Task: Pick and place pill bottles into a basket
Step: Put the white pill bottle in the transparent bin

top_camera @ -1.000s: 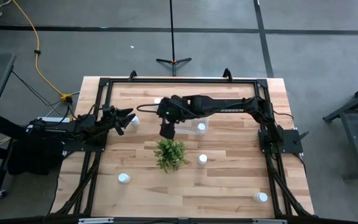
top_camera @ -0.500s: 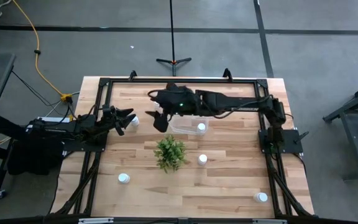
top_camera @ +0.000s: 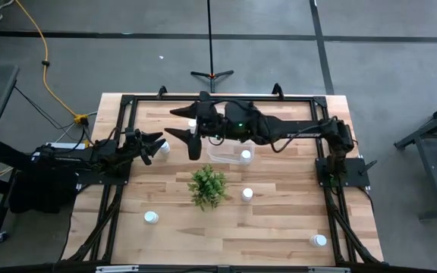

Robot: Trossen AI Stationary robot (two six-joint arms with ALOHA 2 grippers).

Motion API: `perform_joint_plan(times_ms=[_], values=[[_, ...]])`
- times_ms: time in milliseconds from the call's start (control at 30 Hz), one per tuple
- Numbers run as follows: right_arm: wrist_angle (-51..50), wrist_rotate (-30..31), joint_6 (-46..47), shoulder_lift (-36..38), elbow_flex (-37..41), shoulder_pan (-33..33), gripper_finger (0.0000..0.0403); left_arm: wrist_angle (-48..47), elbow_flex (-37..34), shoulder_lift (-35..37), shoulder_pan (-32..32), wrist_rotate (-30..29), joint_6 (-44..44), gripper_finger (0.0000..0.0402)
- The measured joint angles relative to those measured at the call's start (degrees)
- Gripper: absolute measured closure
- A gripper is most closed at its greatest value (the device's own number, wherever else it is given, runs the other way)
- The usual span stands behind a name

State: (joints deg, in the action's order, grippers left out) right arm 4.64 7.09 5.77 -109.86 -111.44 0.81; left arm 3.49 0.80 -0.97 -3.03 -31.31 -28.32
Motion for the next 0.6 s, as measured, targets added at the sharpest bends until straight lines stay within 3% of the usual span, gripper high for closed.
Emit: perform_joint_plan(times_ms=[167,267,433,600], values=[[4.3,-1.3,5.1,0.0,8.8,-0.5,0.0144,0.0,0.0,0.0,0.0,0.0,0.0,0.014],[5.9,2.3,5.3,2.7,16.2,-0.3,0.0144,0.1,0.0,0.0,0.0,0.0,0.0,0.014],[7.5,9.5,4.3,15.7,31.2,0.3,0.0144,0.0,0.0,0.0,0.0,0.5,0.0,0.014],[14.0,7.2,6.7,30.2,51.5,0.3,0.0144,0.0,0.0,0.1,0.0,1.7,0.0,0.014]])
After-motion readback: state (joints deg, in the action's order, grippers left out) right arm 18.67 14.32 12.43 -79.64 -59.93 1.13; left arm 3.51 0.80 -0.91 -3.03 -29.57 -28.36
